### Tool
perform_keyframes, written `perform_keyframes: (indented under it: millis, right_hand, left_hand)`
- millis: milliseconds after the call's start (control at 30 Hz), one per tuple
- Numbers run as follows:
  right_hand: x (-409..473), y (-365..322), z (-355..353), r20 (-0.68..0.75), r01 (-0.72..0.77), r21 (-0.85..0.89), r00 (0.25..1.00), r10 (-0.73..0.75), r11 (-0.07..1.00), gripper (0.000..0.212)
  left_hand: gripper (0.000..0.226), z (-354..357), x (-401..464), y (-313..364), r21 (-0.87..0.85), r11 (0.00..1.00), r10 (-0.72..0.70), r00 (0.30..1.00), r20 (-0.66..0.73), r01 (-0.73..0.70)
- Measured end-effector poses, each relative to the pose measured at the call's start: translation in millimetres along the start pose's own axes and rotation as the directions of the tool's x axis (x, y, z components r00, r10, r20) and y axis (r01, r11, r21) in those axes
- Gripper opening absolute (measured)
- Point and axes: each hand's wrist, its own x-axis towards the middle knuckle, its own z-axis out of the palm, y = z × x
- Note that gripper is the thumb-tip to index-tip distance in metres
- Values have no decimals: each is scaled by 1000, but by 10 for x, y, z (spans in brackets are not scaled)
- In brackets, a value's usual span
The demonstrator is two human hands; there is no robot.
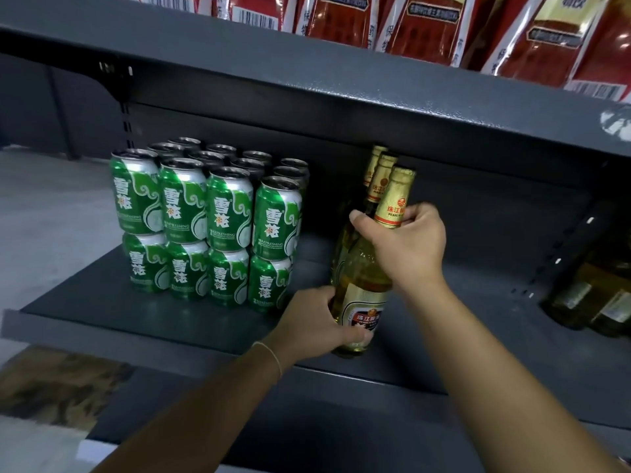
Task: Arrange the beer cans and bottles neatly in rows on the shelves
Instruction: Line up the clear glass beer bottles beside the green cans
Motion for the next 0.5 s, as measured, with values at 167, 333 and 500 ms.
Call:
perform_keyframes:
  millis: [167,333,500]
  right_hand:
    - [36,1,-13,40,-6,-15,999,7,1000,60]
    - [122,56,-108,126,-2,43,992,-3,999,59]
    - [121,141,-185,221,14,144,974,-46,990,38]
  left_hand:
    - [59,17,66,-52,4,1000,3,1000,4,-3]
    - [58,21,101,-78,-50,999,-6,999,54,8]
    - [57,28,121,-91,-120,993,-2,996,84,12]
